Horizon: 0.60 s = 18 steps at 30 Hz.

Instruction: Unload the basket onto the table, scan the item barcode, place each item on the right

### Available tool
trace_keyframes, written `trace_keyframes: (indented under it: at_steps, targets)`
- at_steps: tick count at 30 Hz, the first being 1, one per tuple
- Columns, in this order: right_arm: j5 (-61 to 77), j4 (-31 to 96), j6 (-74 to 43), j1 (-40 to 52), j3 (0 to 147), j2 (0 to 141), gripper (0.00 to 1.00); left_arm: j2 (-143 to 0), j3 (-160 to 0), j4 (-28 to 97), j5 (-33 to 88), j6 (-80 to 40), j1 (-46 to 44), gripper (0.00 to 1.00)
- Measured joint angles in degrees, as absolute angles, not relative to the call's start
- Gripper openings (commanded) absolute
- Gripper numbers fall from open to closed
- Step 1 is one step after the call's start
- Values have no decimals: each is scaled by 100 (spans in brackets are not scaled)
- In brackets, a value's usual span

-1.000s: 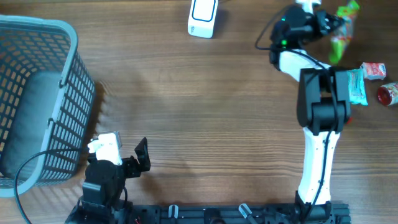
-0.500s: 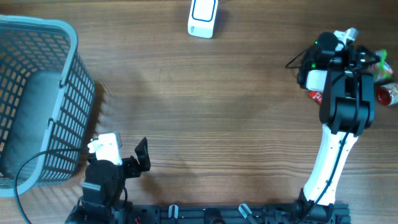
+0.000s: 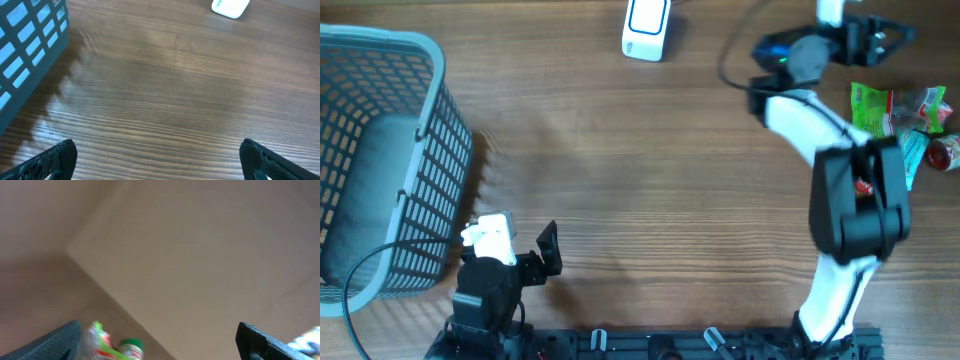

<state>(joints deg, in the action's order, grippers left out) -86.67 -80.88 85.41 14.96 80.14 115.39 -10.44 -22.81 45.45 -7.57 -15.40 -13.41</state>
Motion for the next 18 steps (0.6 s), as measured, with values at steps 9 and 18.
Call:
trace_keyframes:
  at_steps: [9, 18]
  targets:
    - [-8665, -8119, 10484, 4042, 8038, 10016, 100, -1044, -2281, 4545, -757, -1540, -1341, 100]
    - [-8667, -7773, 11907, 5199, 8038, 9732, 100, -1044, -2281, 4545, -757, -1540, -1341, 100]
